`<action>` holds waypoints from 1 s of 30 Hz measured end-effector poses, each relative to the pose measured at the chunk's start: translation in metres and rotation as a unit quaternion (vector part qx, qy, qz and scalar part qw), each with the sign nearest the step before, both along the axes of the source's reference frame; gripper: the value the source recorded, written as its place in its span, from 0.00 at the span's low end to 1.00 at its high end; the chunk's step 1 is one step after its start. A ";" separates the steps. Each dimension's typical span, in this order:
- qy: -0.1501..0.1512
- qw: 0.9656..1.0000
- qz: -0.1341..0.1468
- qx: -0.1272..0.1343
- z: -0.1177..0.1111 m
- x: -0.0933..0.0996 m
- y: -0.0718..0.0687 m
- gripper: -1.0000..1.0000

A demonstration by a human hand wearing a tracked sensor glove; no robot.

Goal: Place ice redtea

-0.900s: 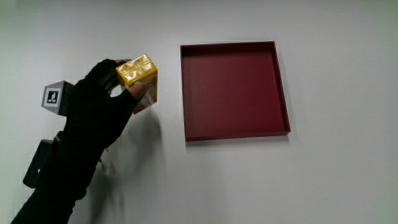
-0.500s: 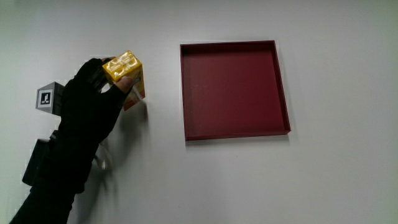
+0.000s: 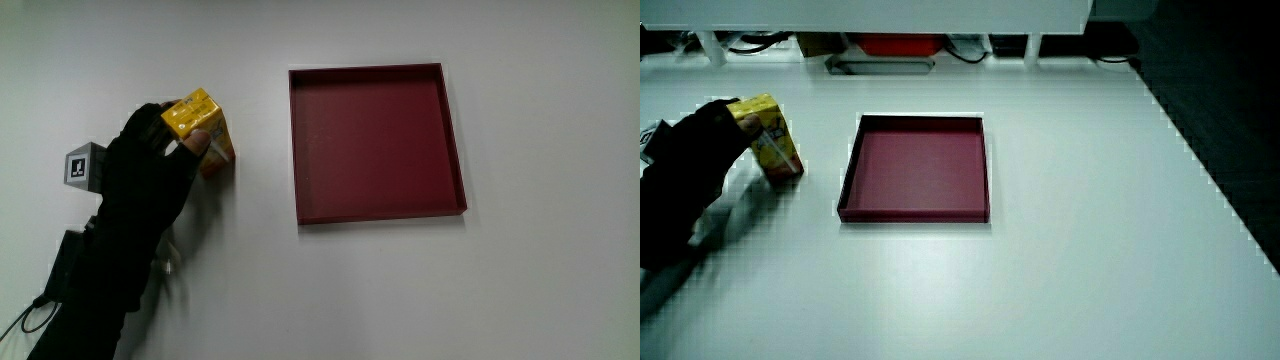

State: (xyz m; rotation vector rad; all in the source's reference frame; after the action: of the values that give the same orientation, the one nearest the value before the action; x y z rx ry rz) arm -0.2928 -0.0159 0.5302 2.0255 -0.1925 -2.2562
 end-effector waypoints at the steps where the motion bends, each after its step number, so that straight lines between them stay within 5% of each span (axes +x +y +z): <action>1: 0.000 1.000 -0.004 -0.001 0.003 -0.002 0.001 0.50; 17: 0.002 1.000 0.002 -0.011 0.005 -0.001 0.003 0.27; 21: 0.009 1.000 -0.003 -0.023 0.002 0.000 0.010 0.20; 30: -0.046 0.997 -0.004 -0.055 -0.010 0.006 0.043 0.04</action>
State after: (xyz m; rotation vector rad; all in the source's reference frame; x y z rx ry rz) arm -0.2865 0.0266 0.5203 2.0760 -0.3246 -2.1079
